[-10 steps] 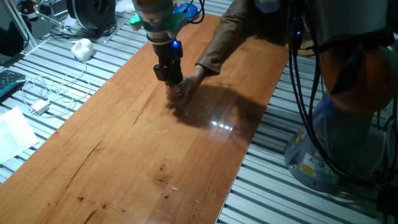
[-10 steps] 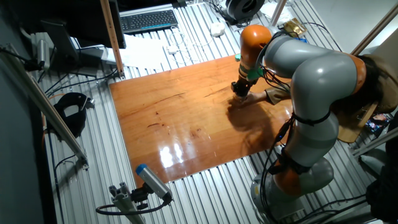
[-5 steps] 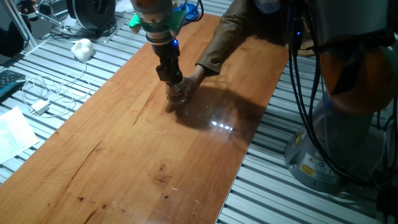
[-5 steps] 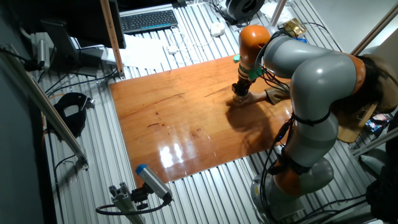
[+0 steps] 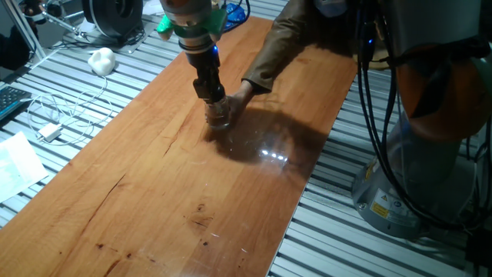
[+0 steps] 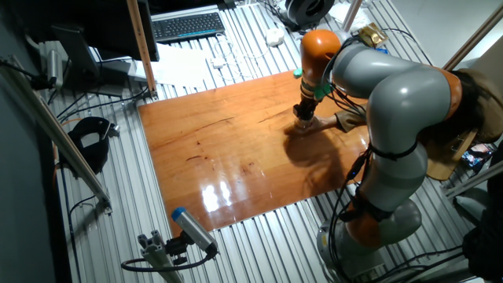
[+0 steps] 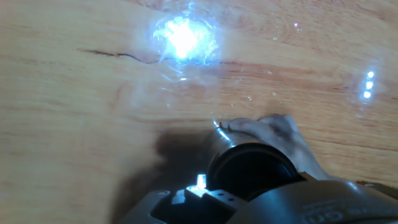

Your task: Unscrew the lid from the jar

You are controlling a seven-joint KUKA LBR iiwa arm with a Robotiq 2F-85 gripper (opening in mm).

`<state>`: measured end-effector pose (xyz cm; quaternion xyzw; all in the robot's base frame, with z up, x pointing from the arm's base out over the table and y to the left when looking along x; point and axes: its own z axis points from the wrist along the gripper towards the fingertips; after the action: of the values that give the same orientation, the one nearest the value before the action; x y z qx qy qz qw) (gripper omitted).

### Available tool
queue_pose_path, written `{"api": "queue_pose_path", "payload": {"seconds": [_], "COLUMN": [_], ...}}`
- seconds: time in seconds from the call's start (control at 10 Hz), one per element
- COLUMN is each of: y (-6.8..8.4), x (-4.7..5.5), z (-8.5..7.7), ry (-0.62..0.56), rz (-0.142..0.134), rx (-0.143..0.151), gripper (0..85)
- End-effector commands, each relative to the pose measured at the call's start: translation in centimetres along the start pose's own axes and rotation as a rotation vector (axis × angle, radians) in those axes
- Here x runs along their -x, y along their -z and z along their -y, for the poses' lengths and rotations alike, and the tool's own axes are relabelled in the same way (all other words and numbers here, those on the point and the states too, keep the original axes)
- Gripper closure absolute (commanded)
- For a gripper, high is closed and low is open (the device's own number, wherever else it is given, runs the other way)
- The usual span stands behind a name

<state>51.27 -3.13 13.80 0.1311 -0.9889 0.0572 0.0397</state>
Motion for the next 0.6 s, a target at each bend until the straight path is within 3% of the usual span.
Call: {"api": "queue_pose_path", "payload": {"seconds": [0.0,0.2,0.3,0.5], "y": [0.5,1.6,1.8,1.6], "x": [-0.1,-0.3,-0.4,-0.4], "z": [-0.2,-0.8,-1.1,-1.4], "ry": [-0.006,-0.022,-0.038,-0.055], "rz": [-0.003,-0.014,0.000,0.021], "rx": [-0.010,-0.046,-0.063,-0.094], "gripper": [68.0,68.0,68.0,34.0]}}
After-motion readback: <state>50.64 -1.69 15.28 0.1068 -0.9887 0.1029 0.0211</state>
